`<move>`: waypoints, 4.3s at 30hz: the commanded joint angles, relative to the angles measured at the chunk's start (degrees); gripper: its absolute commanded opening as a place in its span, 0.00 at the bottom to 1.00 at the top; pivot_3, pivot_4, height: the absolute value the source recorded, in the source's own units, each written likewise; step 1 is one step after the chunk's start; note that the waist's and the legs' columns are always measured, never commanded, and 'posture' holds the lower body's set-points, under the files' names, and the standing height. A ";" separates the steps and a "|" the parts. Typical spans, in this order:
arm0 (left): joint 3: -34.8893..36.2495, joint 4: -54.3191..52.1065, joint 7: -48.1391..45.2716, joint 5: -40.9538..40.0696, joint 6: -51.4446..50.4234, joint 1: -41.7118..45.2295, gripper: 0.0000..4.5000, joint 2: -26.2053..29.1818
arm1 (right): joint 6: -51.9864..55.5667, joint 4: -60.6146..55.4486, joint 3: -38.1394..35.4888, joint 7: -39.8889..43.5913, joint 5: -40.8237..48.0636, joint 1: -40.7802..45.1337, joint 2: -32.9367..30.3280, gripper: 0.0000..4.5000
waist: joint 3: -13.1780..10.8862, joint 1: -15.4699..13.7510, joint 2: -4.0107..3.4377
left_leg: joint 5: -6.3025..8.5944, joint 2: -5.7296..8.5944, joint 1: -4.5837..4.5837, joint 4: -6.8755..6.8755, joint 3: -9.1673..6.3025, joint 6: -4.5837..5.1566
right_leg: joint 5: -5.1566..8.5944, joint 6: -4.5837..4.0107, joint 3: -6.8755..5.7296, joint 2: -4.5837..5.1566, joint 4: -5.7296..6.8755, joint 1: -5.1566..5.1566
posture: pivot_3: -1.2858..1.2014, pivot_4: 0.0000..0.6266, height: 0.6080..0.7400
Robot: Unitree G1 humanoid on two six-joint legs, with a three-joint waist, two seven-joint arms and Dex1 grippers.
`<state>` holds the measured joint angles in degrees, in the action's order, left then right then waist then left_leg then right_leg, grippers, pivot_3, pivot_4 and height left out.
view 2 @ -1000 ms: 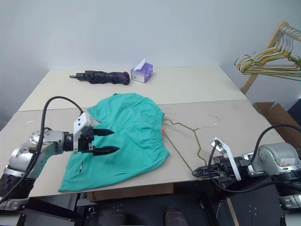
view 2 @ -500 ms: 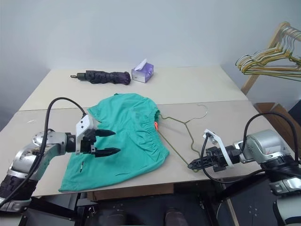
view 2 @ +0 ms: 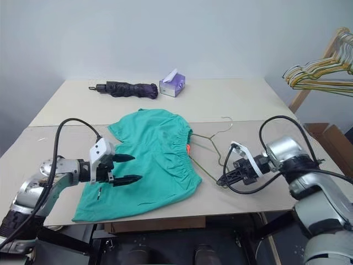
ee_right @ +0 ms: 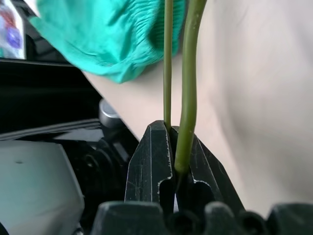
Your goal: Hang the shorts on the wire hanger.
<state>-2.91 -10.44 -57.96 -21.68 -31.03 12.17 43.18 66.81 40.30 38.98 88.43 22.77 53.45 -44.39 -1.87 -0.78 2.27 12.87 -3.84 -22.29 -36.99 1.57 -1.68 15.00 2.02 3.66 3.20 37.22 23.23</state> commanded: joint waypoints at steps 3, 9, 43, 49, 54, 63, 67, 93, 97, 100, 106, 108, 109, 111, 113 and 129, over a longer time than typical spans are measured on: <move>3.13 -3.73 3.12 -0.75 -0.12 -1.72 1.00 -0.31 | -6.70 15.45 -2.55 3.31 -5.99 7.94 4.91 0.00 | 0.00 -1.31 -0.01 | 0.00 0.00 0.03 -0.01 0.00 0.00 | -0.01 -0.01 -0.01 0.00 0.06 -0.01 | 0.59 0.00 1.00; 4.26 -5.97 3.94 -1.81 -1.18 -3.67 1.00 0.25 | -10.43 24.63 -11.18 -0.84 -8.46 12.72 7.53 0.00 | -0.01 -3.09 -0.03 | 0.00 0.01 0.02 -0.01 0.00 -0.01 | 0.00 -0.01 -0.02 0.00 0.12 0.02 | 0.60 0.00 1.00; -9.12 53.93 -34.54 9.53 31.43 56.14 1.00 4.94 | -27.88 -39.27 -13.02 -22.36 -23.83 -5.71 5.16 0.00 | -0.03 0.38 -0.05 | -0.01 0.01 -0.15 -0.17 -0.01 -0.02 | 0.06 0.03 -0.05 -0.02 0.31 0.18 | 0.54 0.00 1.00; -18.57 61.16 -34.54 9.02 33.87 62.36 1.00 1.09 | -25.51 -41.41 -12.47 -21.52 -24.49 -4.45 5.10 0.00 | -0.03 0.90 -0.05 | 0.00 0.00 -0.47 -0.29 -0.02 -0.01 | 0.06 0.04 -0.03 -0.02 0.41 0.49 | 0.53 0.00 1.00; -23.83 66.71 -34.54 10.68 36.79 65.01 1.00 -2.02 | -23.87 -42.73 -12.31 -20.89 -24.28 -4.02 5.00 0.00 | -0.03 1.50 -0.05 | 0.04 0.00 -1.05 -0.80 -0.07 0.09 | 0.10 0.09 -0.01 -0.02 0.78 1.02 | 0.53 0.00 1.00; -29.13 73.88 -34.54 13.35 38.94 66.96 0.69 -4.26 | -22.42 -44.39 -11.95 -20.87 -24.33 -3.66 4.84 0.00 | -0.04 1.87 -0.05 | 0.06 0.00 -1.07 -0.83 -0.07 0.12 | 0.12 0.11 0.00 -0.03 0.79 1.04 | 0.52 0.00 1.00; -29.66 75.99 -34.54 14.00 39.80 67.22 0.43 -4.98 | -21.94 -44.85 -12.05 -21.08 -24.28 -3.46 4.87 0.00 | -0.04 1.87 -0.05 | 0.06 0.00 -1.09 -0.84 -0.07 0.12 | 0.12 0.11 0.00 -0.03 0.79 1.05 | 0.51 0.00 1.00; -20.28 78.99 -34.47 22.64 46.53 67.08 0.00 -2.41 | -26.17 -44.19 -22.17 -31.58 -23.45 -6.75 3.82 0.53 | -0.03 3.21 -0.05 | 0.06 0.00 -1.08 -0.85 -0.09 0.12 | 0.12 0.11 0.00 -0.02 0.82 1.03 | 0.52 0.00 1.00; -19.45 78.76 -34.54 23.59 46.58 66.91 0.00 -1.82 | -23.52 -44.69 -27.13 -34.88 -22.55 -7.51 3.21 0.79 | -0.03 3.15 -0.05 | 0.06 0.00 -1.07 -0.85 -0.09 0.12 | 0.12 0.11 -0.01 -0.02 0.83 1.02 | 0.52 0.00 1.00; -18.03 78.81 -34.00 24.80 46.31 67.09 0.00 -1.72 | -17.04 -44.26 -31.71 -36.61 -19.82 -7.41 4.11 0.98 | -0.04 3.08 -0.05 | 0.06 0.00 -1.07 -0.85 -0.09 0.12 | 0.12 0.11 -0.01 -0.02 0.82 1.01 | 0.52 0.00 1.00; -14.52 78.98 -33.21 25.98 45.82 67.90 0.00 -1.20 | -9.49 -50.03 -36.36 -37.40 -12.03 -16.98 7.20 0.98 | -0.02 2.93 -0.03 | 0.08 0.01 -1.05 -0.85 -0.13 0.15 | 0.11 0.10 -0.03 -0.01 0.83 0.96 | 0.52 0.00 1.00; -13.42 78.69 -33.55 25.97 45.40 67.79 0.00 -1.05 | -10.48 -51.06 -36.94 -39.25 -10.06 -20.90 11.09 0.98 | -0.02 3.10 -0.02 | 0.08 0.01 -1.03 -0.85 -0.14 0.15 | 0.11 0.11 -0.03 -0.01 0.84 0.95 | 0.52 0.00 1.00; -13.01 78.52 -33.72 26.00 45.29 67.66 0.00 -1.00 | -10.63 -51.11 -37.34 -39.94 -9.00 -22.12 12.89 0.98 | -0.02 3.24 -0.02 | 0.08 0.01 -1.02 -0.85 -0.13 0.15 | 0.11 0.11 -0.02 -0.01 0.87 0.95 | 0.52 0.00 1.00; -12.36 78.00 -34.24 26.03 45.21 67.20 0.00 -0.78 | -12.29 -51.41 -37.16 -41.17 -7.55 -24.50 16.47 0.98 | -0.02 3.39 -0.03 | 0.08 0.01 -0.99 -0.86 -0.13 0.15 | 0.11 0.10 0.00 -0.02 0.90 0.95 | 0.53 0.00 1.00; -11.75 77.52 -34.50 26.00 45.01 66.73 0.00 -0.55 | -12.74 -50.85 -37.96 -42.78 -5.35 -25.68 20.77 0.98 | -0.02 3.38 -0.03 | 0.08 0.01 -0.99 -0.86 -0.14 0.15 | 0.11 0.11 0.00 -0.03 0.89 0.95 | 0.53 0.00 1.00; -8.94 74.95 -34.53 25.42 43.17 65.20 0.00 0.32 | -19.71 -33.20 -36.84 -48.86 -3.89 -21.08 33.01 0.31 | -0.02 3.10 -0.03 | 0.07 0.01 -1.00 -0.86 -0.18 0.15 | 0.11 0.11 -0.05 -0.02 0.89 0.92 | 0.54 0.00 1.00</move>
<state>-13.36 66.47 -92.29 4.52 12.28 76.62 42.66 48.47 7.46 3.72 39.77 17.15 30.63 -11.66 -1.89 2.32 2.24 12.94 -3.84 -23.30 -37.84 1.38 -1.54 15.11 2.12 3.61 3.18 38.10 24.16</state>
